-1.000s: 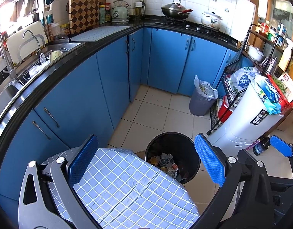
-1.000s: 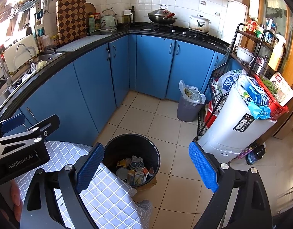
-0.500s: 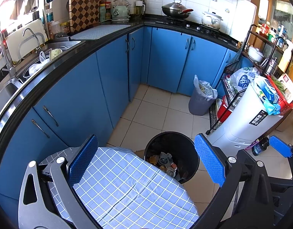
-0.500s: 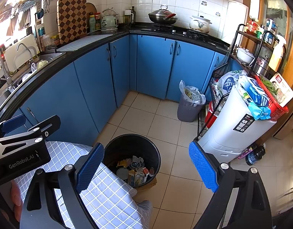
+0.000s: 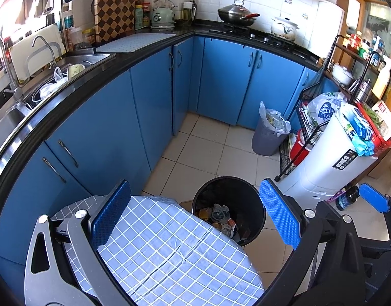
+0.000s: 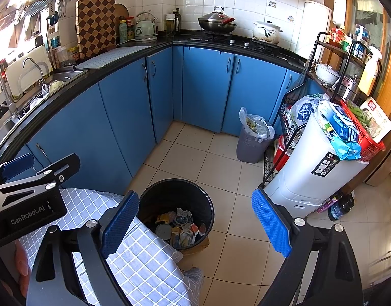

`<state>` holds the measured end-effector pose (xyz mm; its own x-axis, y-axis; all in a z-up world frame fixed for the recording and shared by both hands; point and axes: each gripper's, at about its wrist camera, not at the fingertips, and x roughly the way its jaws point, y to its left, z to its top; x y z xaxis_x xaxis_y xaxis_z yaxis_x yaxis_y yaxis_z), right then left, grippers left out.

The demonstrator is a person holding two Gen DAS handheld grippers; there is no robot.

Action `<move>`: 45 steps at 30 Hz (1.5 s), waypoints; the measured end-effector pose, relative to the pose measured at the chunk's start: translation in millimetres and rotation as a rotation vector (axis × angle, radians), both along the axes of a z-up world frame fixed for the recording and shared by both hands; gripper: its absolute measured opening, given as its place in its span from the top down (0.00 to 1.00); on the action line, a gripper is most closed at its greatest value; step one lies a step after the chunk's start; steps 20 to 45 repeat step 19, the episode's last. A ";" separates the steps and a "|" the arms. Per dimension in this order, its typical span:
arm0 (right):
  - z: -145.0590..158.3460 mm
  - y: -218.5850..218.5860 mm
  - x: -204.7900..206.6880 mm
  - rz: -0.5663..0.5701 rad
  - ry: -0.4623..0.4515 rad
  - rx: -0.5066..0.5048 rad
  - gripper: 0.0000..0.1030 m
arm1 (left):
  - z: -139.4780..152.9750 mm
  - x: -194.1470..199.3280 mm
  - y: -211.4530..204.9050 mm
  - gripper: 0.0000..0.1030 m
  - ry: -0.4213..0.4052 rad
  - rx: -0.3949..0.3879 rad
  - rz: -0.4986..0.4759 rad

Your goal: Collect trash

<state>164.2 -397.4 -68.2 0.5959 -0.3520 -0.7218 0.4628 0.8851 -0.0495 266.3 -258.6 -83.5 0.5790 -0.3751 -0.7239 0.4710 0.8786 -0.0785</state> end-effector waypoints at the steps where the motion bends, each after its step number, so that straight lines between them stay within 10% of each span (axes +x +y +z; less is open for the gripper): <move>1: 0.2 -0.1 0.2 -0.001 0.000 0.001 0.15 | 0.1 0.5 0.0 0.03 0.004 -0.005 0.000; 45: -1.0 6.5 0.3 0.004 -0.003 0.002 0.15 | 0.5 -1.3 1.1 0.03 0.021 -0.006 -0.010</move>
